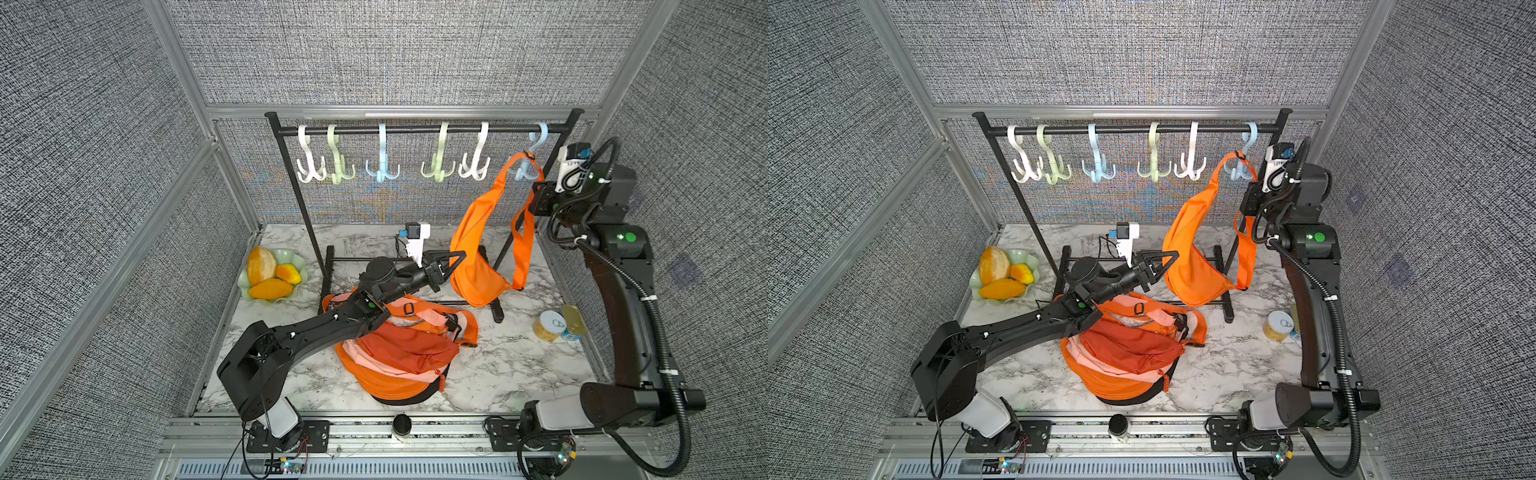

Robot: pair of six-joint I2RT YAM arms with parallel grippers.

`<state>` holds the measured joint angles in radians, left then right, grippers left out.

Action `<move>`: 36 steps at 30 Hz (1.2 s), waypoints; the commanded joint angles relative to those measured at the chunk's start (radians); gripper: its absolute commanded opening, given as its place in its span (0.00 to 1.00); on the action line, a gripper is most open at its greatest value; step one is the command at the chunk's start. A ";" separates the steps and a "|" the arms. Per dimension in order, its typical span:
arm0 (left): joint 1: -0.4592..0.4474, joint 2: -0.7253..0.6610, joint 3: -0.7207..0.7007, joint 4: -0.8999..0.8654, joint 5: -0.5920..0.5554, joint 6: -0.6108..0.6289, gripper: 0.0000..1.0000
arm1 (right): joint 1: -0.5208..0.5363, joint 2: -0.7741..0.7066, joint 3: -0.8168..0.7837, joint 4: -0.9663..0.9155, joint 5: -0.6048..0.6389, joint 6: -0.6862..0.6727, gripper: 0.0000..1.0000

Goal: Hang the bag on a hook
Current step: Hang the bag on the hook.

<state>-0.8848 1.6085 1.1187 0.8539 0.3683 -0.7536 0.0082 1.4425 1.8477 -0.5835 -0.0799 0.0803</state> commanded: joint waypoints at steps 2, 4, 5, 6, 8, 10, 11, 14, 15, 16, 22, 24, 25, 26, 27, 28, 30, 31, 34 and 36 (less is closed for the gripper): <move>0.001 0.008 0.031 -0.028 0.011 -0.024 0.00 | 0.010 0.010 0.015 -0.067 0.042 -0.007 0.00; 0.003 0.013 0.048 -0.056 0.015 -0.026 0.00 | 0.010 0.015 0.015 -0.076 0.049 -0.005 0.00; 0.003 0.016 0.054 -0.065 0.018 -0.029 0.00 | 0.010 0.017 0.016 -0.081 0.053 -0.003 0.00; 0.006 0.018 0.059 -0.071 0.021 -0.034 0.00 | 0.010 0.022 0.020 -0.086 0.058 -0.004 0.00; 0.009 0.024 0.064 -0.073 0.029 -0.050 0.00 | 0.011 0.032 0.032 -0.097 0.061 -0.002 0.00; 0.012 0.029 0.068 -0.073 0.038 -0.070 0.00 | 0.013 0.046 0.053 -0.114 0.058 -0.002 0.00; 0.014 0.031 0.070 -0.076 0.040 -0.075 0.00 | 0.016 0.052 0.063 -0.121 0.057 -0.001 0.00; 0.017 0.037 0.082 -0.093 0.047 -0.085 0.00 | 0.025 0.067 0.089 -0.141 0.055 0.000 0.00; 0.018 0.039 0.085 -0.097 0.051 -0.088 0.00 | 0.030 0.071 0.095 -0.148 0.055 -0.001 0.00; 0.020 0.043 0.090 -0.103 0.056 -0.093 0.00 | 0.034 0.073 0.099 -0.155 0.056 -0.003 0.00; 0.034 0.069 0.096 -0.099 0.098 -0.137 0.00 | 0.044 0.078 0.093 -0.176 0.065 -0.007 0.00; 0.037 0.075 0.088 -0.086 0.104 -0.152 0.00 | 0.044 0.079 0.094 -0.181 0.080 -0.007 0.00; 0.041 0.078 0.082 -0.078 0.106 -0.163 0.00 | 0.044 0.080 0.097 -0.185 0.083 -0.008 0.00; 0.043 0.083 0.075 -0.065 0.111 -0.176 0.00 | 0.044 0.081 0.103 -0.188 0.086 -0.010 0.00; 0.046 0.087 0.067 -0.046 0.116 -0.192 0.00 | 0.044 0.085 0.109 -0.193 0.087 -0.011 0.00; 0.050 0.091 0.059 -0.028 0.120 -0.208 0.00 | 0.044 0.086 0.115 -0.194 0.090 -0.011 0.00; 0.055 0.098 0.048 -0.003 0.125 -0.231 0.00 | 0.044 0.091 0.127 -0.203 0.092 -0.013 0.00; 0.056 0.100 0.044 0.002 0.127 -0.238 0.00 | 0.044 0.091 0.133 -0.206 0.093 -0.013 0.00; 0.059 0.106 0.036 0.011 0.130 -0.249 0.00 | 0.046 0.097 0.148 -0.214 0.098 -0.016 0.00; 0.061 0.112 0.027 0.028 0.134 -0.260 0.00 | 0.045 0.099 0.154 -0.218 0.104 -0.017 0.00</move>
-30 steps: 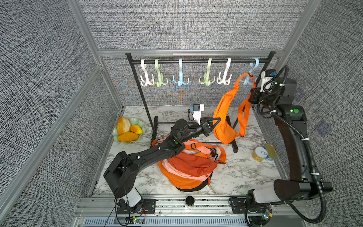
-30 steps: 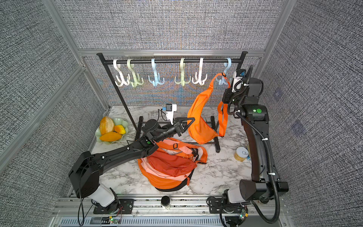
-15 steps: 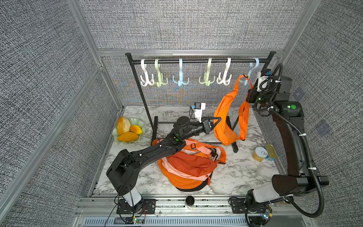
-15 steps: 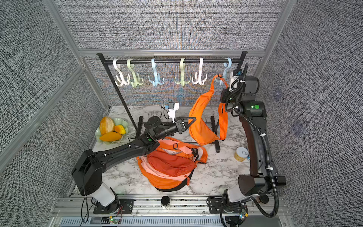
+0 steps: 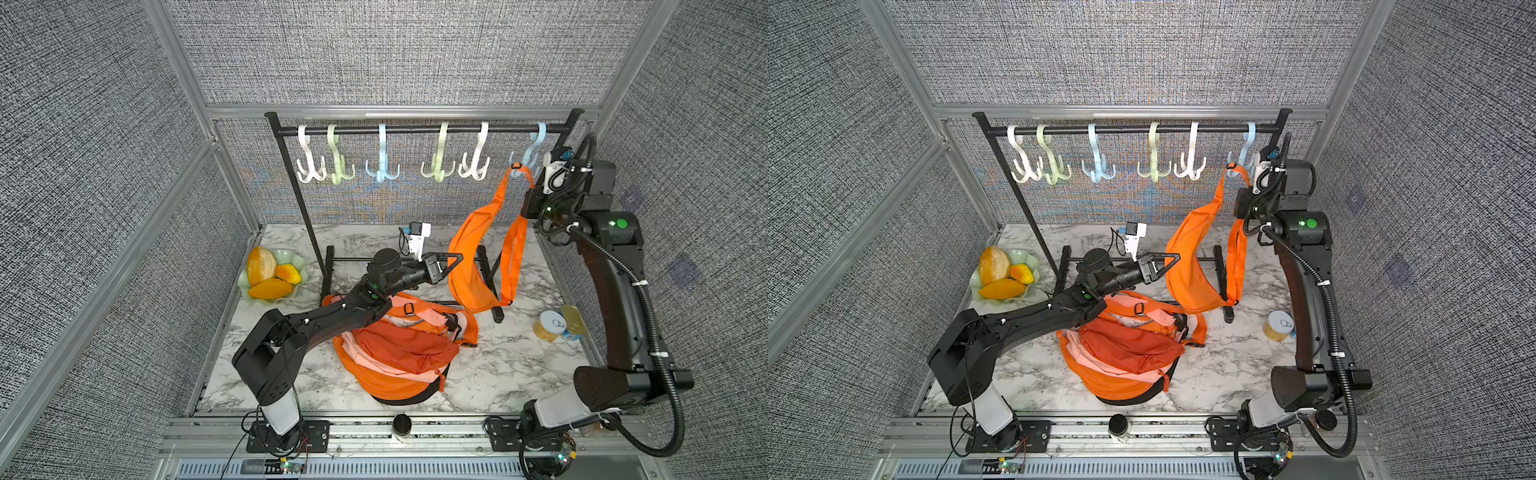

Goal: Hang the bag on a hook
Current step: Hang the bag on the hook.

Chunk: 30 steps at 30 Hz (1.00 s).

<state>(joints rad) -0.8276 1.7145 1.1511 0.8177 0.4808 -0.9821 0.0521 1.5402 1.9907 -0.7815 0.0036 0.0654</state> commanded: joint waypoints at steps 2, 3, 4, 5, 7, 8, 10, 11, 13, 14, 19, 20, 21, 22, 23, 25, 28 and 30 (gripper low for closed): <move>0.008 0.016 -0.011 0.089 0.033 -0.053 0.00 | 0.002 0.006 0.023 -0.022 0.022 -0.004 0.00; 0.011 0.024 -0.011 0.100 0.042 -0.062 0.00 | 0.002 0.009 0.031 -0.024 0.022 -0.004 0.00; 0.014 0.030 -0.010 0.113 0.049 -0.075 0.00 | 0.002 0.013 0.040 -0.027 0.022 -0.006 0.00; 0.016 0.033 -0.009 0.123 0.054 -0.083 0.00 | 0.002 0.018 0.051 -0.029 0.022 -0.006 0.00; 0.019 0.038 0.000 0.128 0.061 -0.090 0.00 | 0.002 0.036 0.087 -0.044 0.025 -0.007 0.00; 0.019 0.040 0.006 0.126 0.064 -0.089 0.00 | 0.002 0.047 0.110 -0.056 0.026 -0.007 0.00; 0.019 0.040 0.017 0.124 0.071 -0.088 0.00 | 0.002 0.069 0.155 -0.078 0.025 -0.006 0.00; 0.019 0.040 0.023 0.123 0.074 -0.088 0.00 | 0.003 0.083 0.183 -0.088 0.026 -0.006 0.00; 0.020 0.040 0.032 0.118 0.082 -0.088 0.00 | 0.005 0.106 0.230 -0.113 0.030 -0.007 0.00; 0.022 0.040 0.037 0.116 0.085 -0.087 0.00 | 0.007 0.121 0.261 -0.132 0.032 -0.008 0.00; 0.030 0.047 0.059 0.101 0.100 -0.083 0.00 | 0.021 0.154 0.321 -0.165 0.051 -0.018 0.00; 0.032 0.052 0.061 0.108 0.104 -0.090 0.00 | 0.024 0.158 0.326 -0.168 0.053 -0.021 0.00; 0.034 0.056 0.059 0.122 0.110 -0.101 0.00 | 0.025 0.162 0.330 -0.171 0.059 -0.024 0.00; 0.036 0.061 0.056 0.133 0.113 -0.111 0.00 | 0.027 0.166 0.335 -0.175 0.065 -0.027 0.00; 0.038 0.066 0.051 0.146 0.116 -0.120 0.00 | 0.028 0.171 0.338 -0.181 0.073 -0.030 0.00; 0.038 0.072 0.042 0.162 0.119 -0.130 0.00 | 0.028 0.173 0.338 -0.189 0.089 -0.033 0.00; 0.038 0.083 0.022 0.190 0.122 -0.149 0.00 | 0.028 0.166 0.316 -0.181 0.099 -0.041 0.02; 0.038 0.091 0.013 0.208 0.126 -0.160 0.00 | 0.028 0.159 0.298 -0.175 0.105 -0.045 0.03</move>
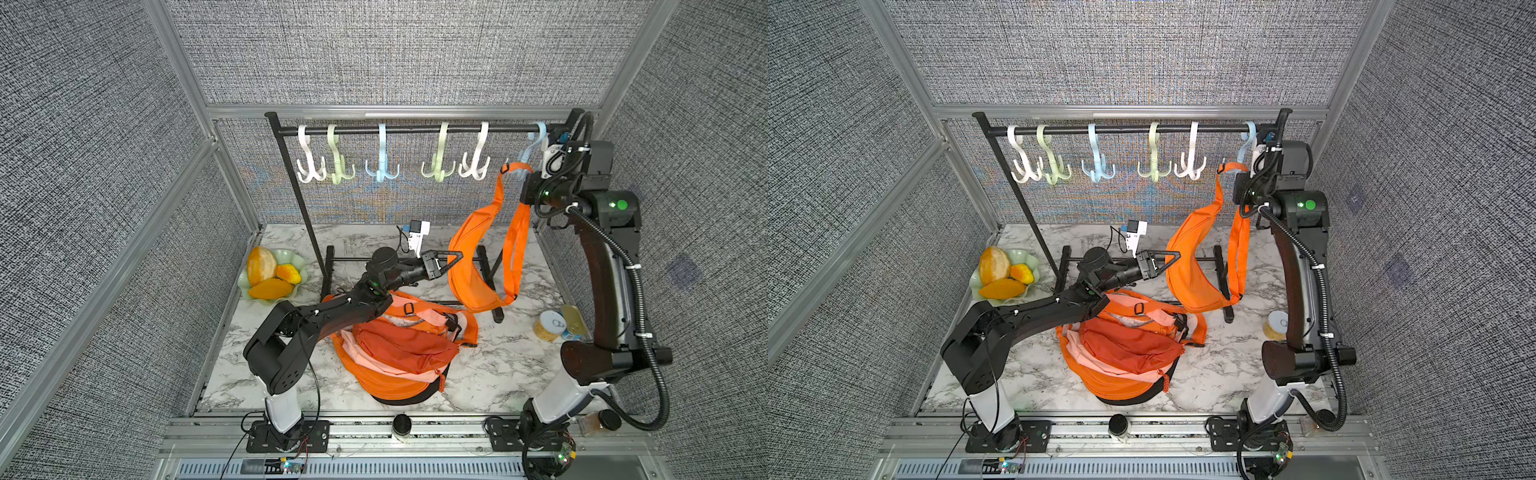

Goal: Hang the bag on a hook
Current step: Hang the bag on the hook.

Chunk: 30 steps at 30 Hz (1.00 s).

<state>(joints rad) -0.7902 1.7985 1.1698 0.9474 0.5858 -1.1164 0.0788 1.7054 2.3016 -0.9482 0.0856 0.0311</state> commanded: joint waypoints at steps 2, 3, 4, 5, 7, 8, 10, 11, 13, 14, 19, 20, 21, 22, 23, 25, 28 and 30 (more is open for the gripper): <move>0.000 0.012 -0.011 0.089 0.023 -0.032 0.00 | 0.001 -0.012 -0.026 -0.004 0.031 -0.014 0.04; 0.000 0.014 -0.014 0.095 0.025 -0.036 0.00 | 0.001 -0.012 -0.031 -0.003 0.034 -0.015 0.06; 0.000 0.017 -0.017 0.099 0.025 -0.038 0.00 | 0.001 -0.016 -0.036 -0.003 0.037 -0.017 0.11; 0.000 0.020 -0.021 0.103 0.025 -0.041 0.00 | 0.001 -0.019 -0.043 -0.002 0.039 -0.017 0.18; 0.000 0.028 -0.028 0.115 0.025 -0.047 0.00 | 0.001 -0.031 -0.059 0.005 0.039 -0.017 0.29; -0.001 0.032 -0.031 0.125 0.026 -0.053 0.00 | 0.002 -0.040 -0.070 0.007 0.041 -0.014 0.37; -0.001 0.041 -0.033 0.139 0.033 -0.060 0.00 | 0.002 -0.066 -0.101 0.015 0.057 -0.009 0.48; -0.001 0.045 -0.034 0.144 0.038 -0.062 0.00 | 0.002 -0.084 -0.125 0.025 0.071 -0.003 0.52; -0.001 0.054 -0.035 0.150 0.047 -0.064 0.00 | 0.001 -0.128 -0.177 0.046 0.097 0.008 0.58; 0.000 0.058 -0.036 0.152 0.049 -0.065 0.00 | 0.001 -0.152 -0.204 0.056 0.109 0.013 0.59; 0.000 0.079 -0.036 0.162 0.064 -0.054 0.00 | 0.001 -0.243 -0.290 0.080 0.134 0.040 0.62; 0.000 0.086 -0.031 0.159 0.071 -0.049 0.23 | 0.001 -0.261 -0.306 0.083 0.132 0.045 0.62; 0.000 0.093 -0.023 0.154 0.079 -0.043 0.42 | 0.001 -0.278 -0.320 0.087 0.134 0.049 0.62; 0.000 0.099 -0.015 0.140 0.086 -0.029 0.51 | 0.001 -0.289 -0.332 0.091 0.134 0.054 0.62; 0.000 0.105 -0.003 0.106 0.093 -0.007 0.59 | 0.002 -0.305 -0.343 0.095 0.135 0.058 0.63; 0.000 0.106 0.018 0.015 0.085 0.052 0.68 | 0.003 -0.333 -0.363 0.101 0.134 0.069 0.63; 0.003 0.082 0.034 -0.137 0.042 0.159 0.75 | 0.009 -0.377 -0.396 0.105 0.134 0.078 0.63; 0.011 0.054 0.032 -0.205 0.018 0.210 0.76 | 0.021 -0.410 -0.430 0.112 0.134 0.082 0.63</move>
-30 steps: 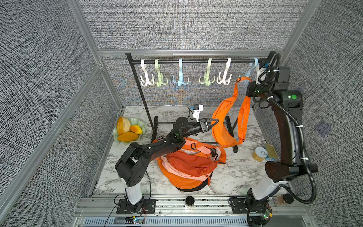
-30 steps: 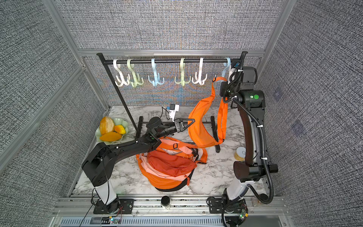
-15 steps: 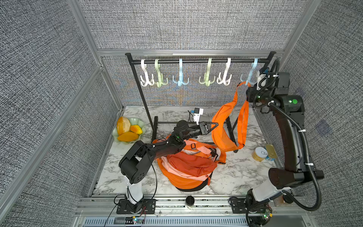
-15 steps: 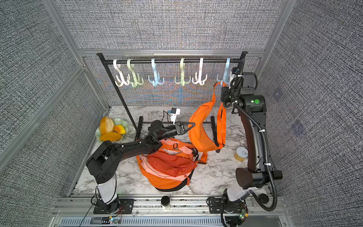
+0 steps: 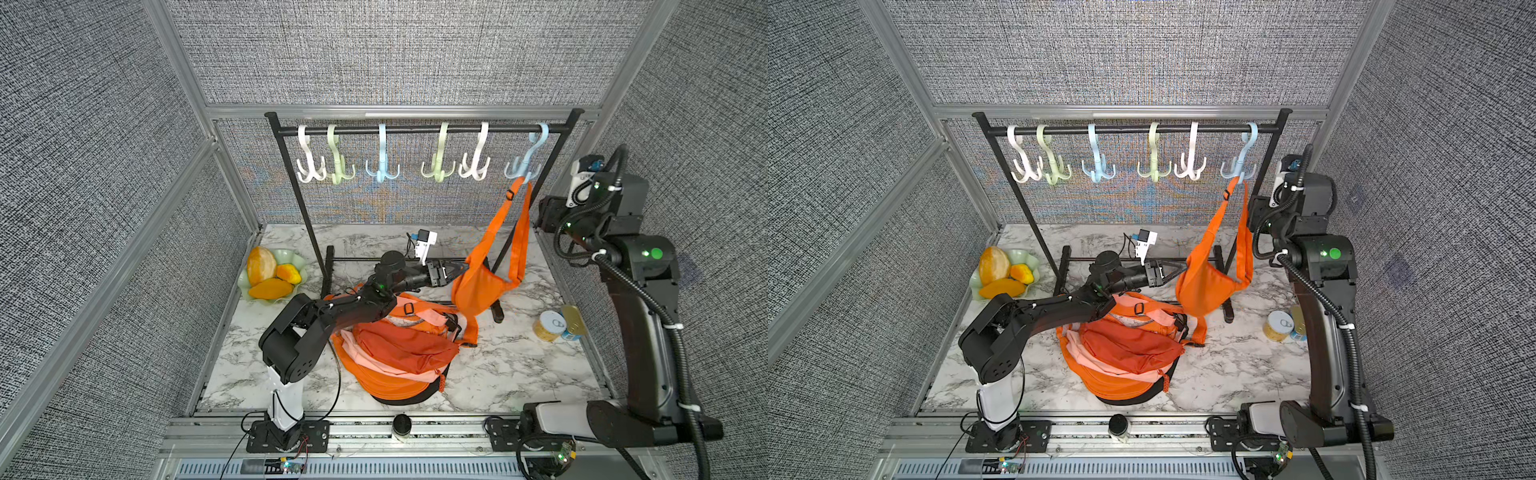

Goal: Hang the bag on a hook
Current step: Hang the bag on the hook.

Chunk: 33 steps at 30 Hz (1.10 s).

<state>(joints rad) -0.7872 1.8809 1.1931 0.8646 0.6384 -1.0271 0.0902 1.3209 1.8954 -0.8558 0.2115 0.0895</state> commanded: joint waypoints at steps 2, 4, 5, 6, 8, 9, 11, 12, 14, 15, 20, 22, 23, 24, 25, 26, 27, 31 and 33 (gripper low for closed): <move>0.023 -0.063 -0.002 -0.168 -0.057 0.160 0.77 | 0.035 -0.061 -0.077 0.036 0.013 0.017 0.65; 0.036 -0.104 -0.004 -0.247 -0.091 0.219 0.77 | 0.066 -0.095 -0.136 0.049 0.031 0.009 0.70; 0.040 -0.127 -0.003 -0.301 -0.115 0.259 0.77 | 0.086 -0.112 -0.167 0.052 0.041 0.005 0.73; 0.043 -0.155 -0.001 -0.353 -0.138 0.298 0.77 | 0.106 -0.125 -0.199 0.054 0.056 0.000 0.76; 0.046 -0.204 -0.010 -0.415 -0.167 0.353 0.77 | 0.146 -0.153 -0.258 0.058 0.079 -0.010 0.79; 0.049 -0.228 -0.020 -0.433 -0.174 0.373 0.77 | 0.167 -0.164 -0.285 0.057 0.088 -0.014 0.80; 0.052 -0.279 -0.041 -0.457 -0.189 0.399 0.77 | 0.213 -0.181 -0.330 0.049 0.094 -0.025 0.82; 0.054 -0.306 -0.053 -0.476 -0.201 0.411 0.77 | 0.239 -0.192 -0.353 0.045 0.091 -0.033 0.82; 0.055 -0.356 -0.083 -0.491 -0.223 0.428 0.77 | 0.296 -0.208 -0.393 0.037 0.071 -0.055 0.83; 0.057 -0.385 -0.104 -0.493 -0.238 0.433 0.77 | 0.331 -0.216 -0.416 0.035 0.053 -0.068 0.84; 0.088 -0.531 -0.238 -0.476 -0.304 0.402 0.78 | 0.490 -0.236 -0.535 0.024 -0.065 -0.109 0.89; 0.110 -0.591 -0.295 -0.478 -0.322 0.385 0.79 | 0.547 -0.227 -0.567 0.012 -0.102 -0.111 0.90; 0.123 -0.624 -0.322 -0.480 -0.330 0.377 0.79 | 0.576 -0.216 -0.581 0.002 -0.118 -0.112 0.90; 0.139 -0.656 -0.354 -0.482 -0.337 0.368 0.80 | 0.607 -0.206 -0.591 -0.008 -0.134 -0.114 0.91; 0.153 -0.683 -0.376 -0.485 -0.341 0.360 0.80 | 0.633 -0.195 -0.598 -0.018 -0.143 -0.114 0.91; 0.171 -0.717 -0.402 -0.488 -0.345 0.350 0.80 | 0.666 -0.182 -0.606 -0.026 -0.150 -0.113 0.92; 0.187 -0.748 -0.427 -0.492 -0.350 0.341 0.80 | 0.695 -0.168 -0.614 -0.031 -0.159 -0.110 0.92; 0.243 -0.850 -0.496 -0.519 -0.357 0.322 0.81 | 0.791 -0.102 -0.631 -0.044 -0.194 -0.103 0.94; 0.266 -0.895 -0.520 -0.543 -0.361 0.321 0.82 | 0.830 -0.059 -0.636 -0.045 -0.212 -0.097 0.95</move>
<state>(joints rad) -0.5415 1.0245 0.6910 0.3492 0.2886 -0.6922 0.8871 1.2278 1.2633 -0.8757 0.0437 -0.0132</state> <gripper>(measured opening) 0.813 0.950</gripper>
